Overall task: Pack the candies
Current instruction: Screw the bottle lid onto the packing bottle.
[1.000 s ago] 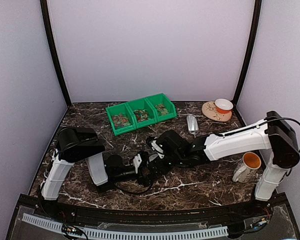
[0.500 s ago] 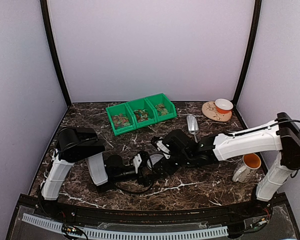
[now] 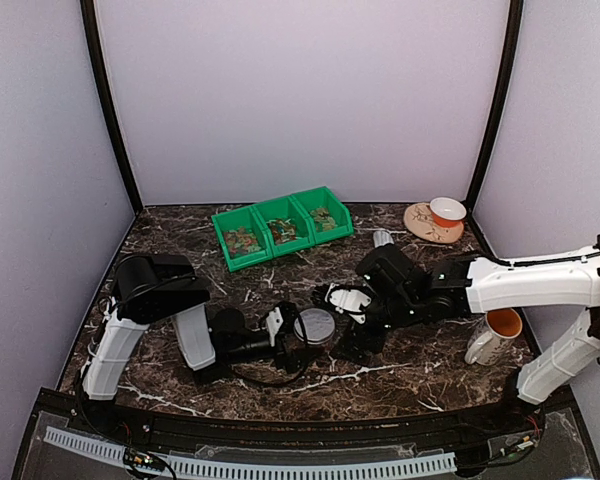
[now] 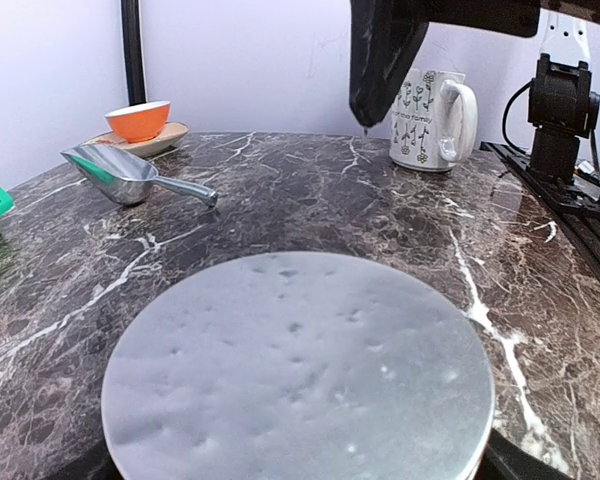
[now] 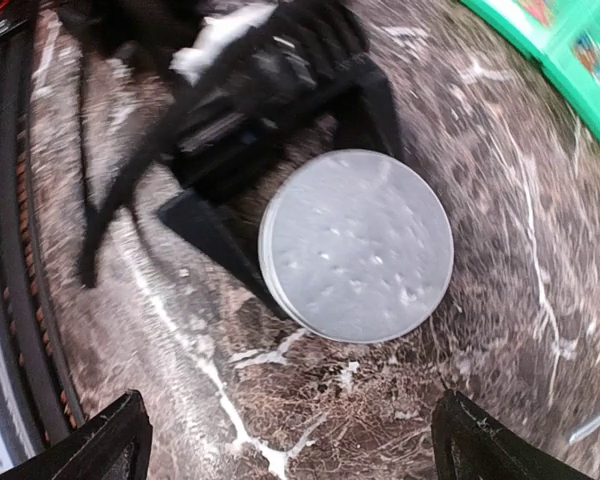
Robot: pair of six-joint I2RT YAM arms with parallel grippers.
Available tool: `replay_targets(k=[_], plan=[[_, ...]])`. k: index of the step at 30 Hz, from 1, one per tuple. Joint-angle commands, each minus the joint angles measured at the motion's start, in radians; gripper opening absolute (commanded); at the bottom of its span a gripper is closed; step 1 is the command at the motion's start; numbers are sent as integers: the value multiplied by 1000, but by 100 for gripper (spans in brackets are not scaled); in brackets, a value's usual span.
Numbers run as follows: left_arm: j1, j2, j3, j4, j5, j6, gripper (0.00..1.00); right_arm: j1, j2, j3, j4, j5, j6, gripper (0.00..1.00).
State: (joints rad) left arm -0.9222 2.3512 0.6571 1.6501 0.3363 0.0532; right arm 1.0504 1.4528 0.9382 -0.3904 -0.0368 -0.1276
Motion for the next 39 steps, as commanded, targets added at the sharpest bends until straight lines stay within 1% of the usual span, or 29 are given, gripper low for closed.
replay_targets(k=[1,8,15,22,30,35,39], plan=[[14,180,-78,-30,154,111,90,-15,-28,56,-33,-127,-262,98],[9,180,-72,-48,292,129,90,-46,45,93,-5,-253,-471,98],[-1,179,-64,-69,319,147,91,-96,158,183,-16,-342,-571,98],[-1,180,-68,-58,314,145,91,-113,256,268,-58,-406,-615,98],[0,180,-71,-52,302,142,90,-122,322,333,-125,-434,-613,98],[0,180,-72,-49,296,142,90,-126,342,338,-150,-438,-604,98],[0,181,-69,-51,293,139,90,-127,337,310,-115,-412,-585,98]])
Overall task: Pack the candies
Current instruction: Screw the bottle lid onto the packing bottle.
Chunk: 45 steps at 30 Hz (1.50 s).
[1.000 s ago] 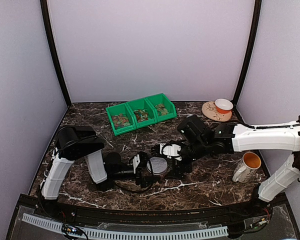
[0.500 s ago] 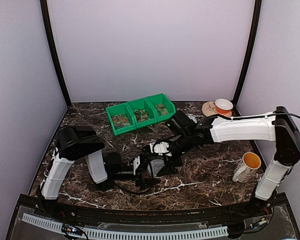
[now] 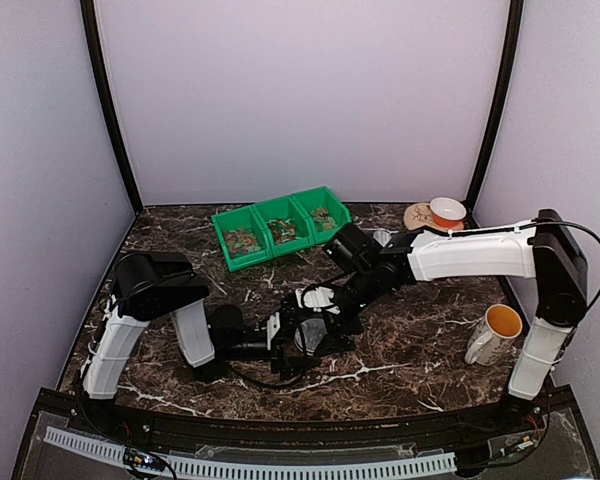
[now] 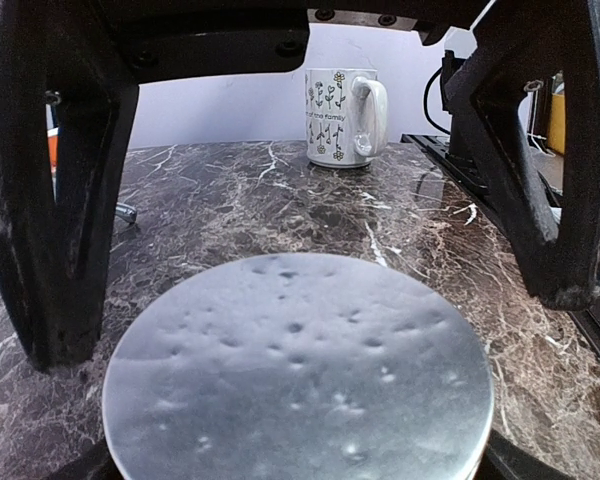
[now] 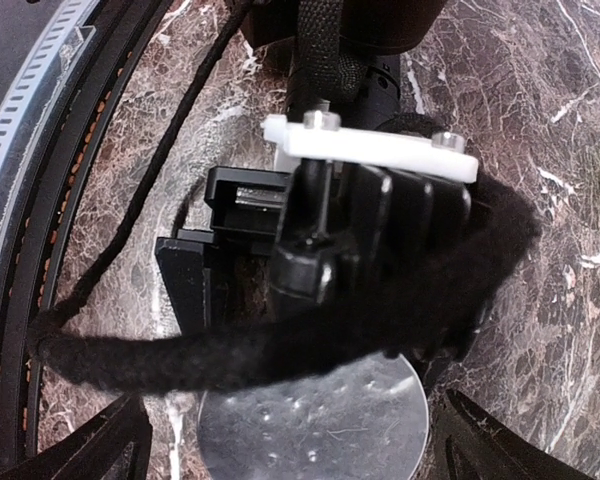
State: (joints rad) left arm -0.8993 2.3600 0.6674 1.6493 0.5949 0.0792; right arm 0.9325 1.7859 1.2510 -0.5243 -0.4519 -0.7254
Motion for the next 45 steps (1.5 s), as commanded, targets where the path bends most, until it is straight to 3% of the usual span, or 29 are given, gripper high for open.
replay_targets(k=[1,21,45], plan=[[-24,173,-79,-51,34,113,90,-9,3,-7,28,9,16,98],[-23,171,-79,-50,29,114,90,-18,48,15,14,35,57,100],[-23,173,-81,-45,-56,97,86,-20,-21,-80,150,59,207,88]])
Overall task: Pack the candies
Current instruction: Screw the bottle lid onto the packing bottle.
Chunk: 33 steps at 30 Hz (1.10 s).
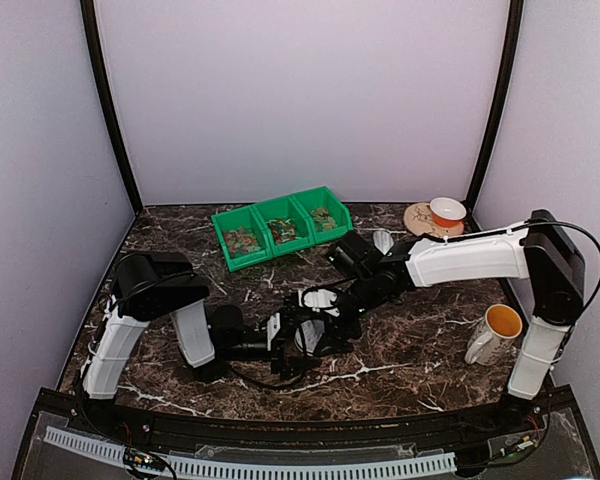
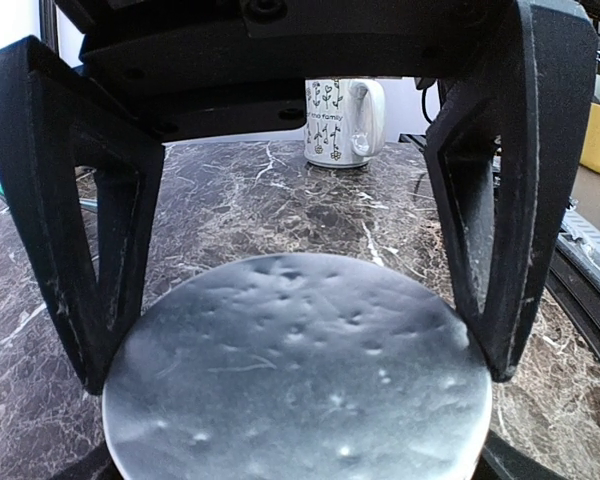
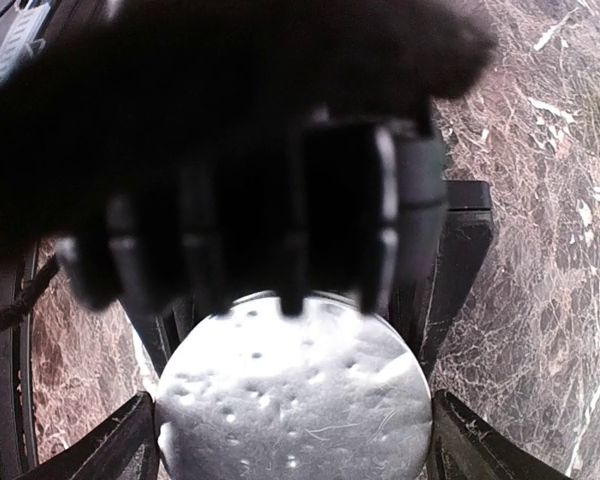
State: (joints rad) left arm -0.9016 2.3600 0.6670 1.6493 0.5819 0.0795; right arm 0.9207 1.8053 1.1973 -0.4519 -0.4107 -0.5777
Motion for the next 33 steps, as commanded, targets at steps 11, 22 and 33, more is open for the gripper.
replay_targets(k=[11,22,33], plan=[[-20,176,-85,-42,-197,91,82,26,-82,-115,200,189,257,88],[-21,172,-88,-49,-302,88,82,83,-78,-113,204,456,603,89],[-20,170,-90,-54,-330,90,82,119,-97,-97,160,538,778,94]])
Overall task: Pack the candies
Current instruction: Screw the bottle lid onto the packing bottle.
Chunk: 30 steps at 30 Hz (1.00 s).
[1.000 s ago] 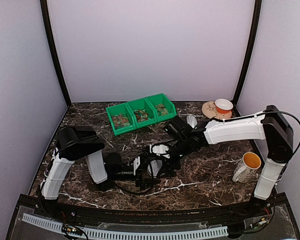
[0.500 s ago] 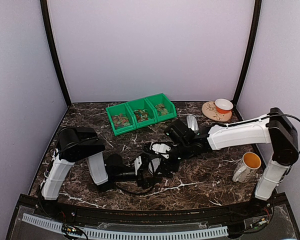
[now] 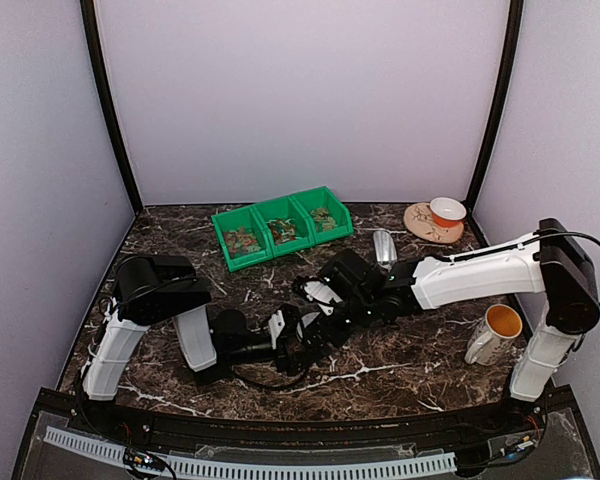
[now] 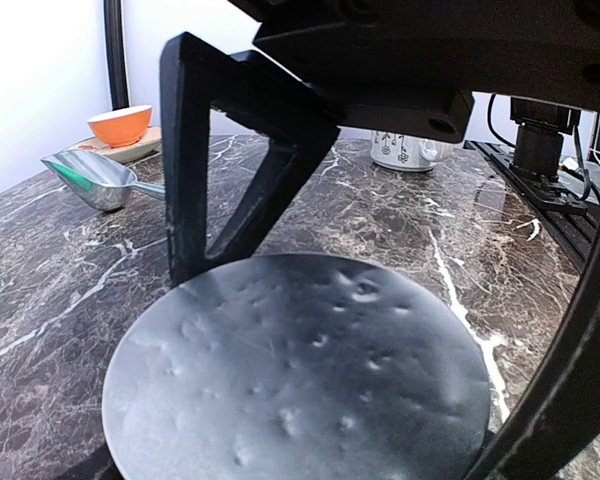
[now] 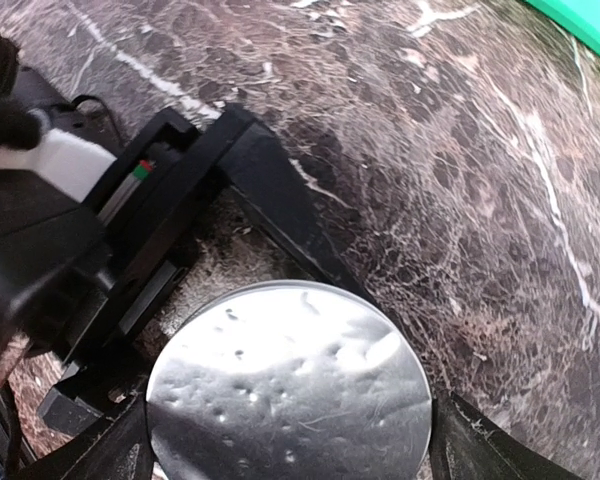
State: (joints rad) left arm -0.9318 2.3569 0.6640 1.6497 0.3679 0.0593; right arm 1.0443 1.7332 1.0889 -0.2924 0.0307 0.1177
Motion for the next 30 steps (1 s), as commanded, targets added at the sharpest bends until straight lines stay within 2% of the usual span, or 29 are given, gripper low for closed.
replay_targets(k=[1,9,17,25,30], plan=[[8,173,-87,-55,-116,111,82,-3,-30,12,-4,93,82,94],[9,173,-88,-56,-122,112,81,-3,-97,-22,-10,16,56,100],[9,173,-89,-53,-121,112,82,-4,-132,-61,-38,-28,9,97],[9,173,-87,-57,-70,119,81,-57,-244,-70,-97,-95,-289,97],[9,173,-90,-50,-23,121,81,-78,-227,-39,-139,-197,-507,97]])
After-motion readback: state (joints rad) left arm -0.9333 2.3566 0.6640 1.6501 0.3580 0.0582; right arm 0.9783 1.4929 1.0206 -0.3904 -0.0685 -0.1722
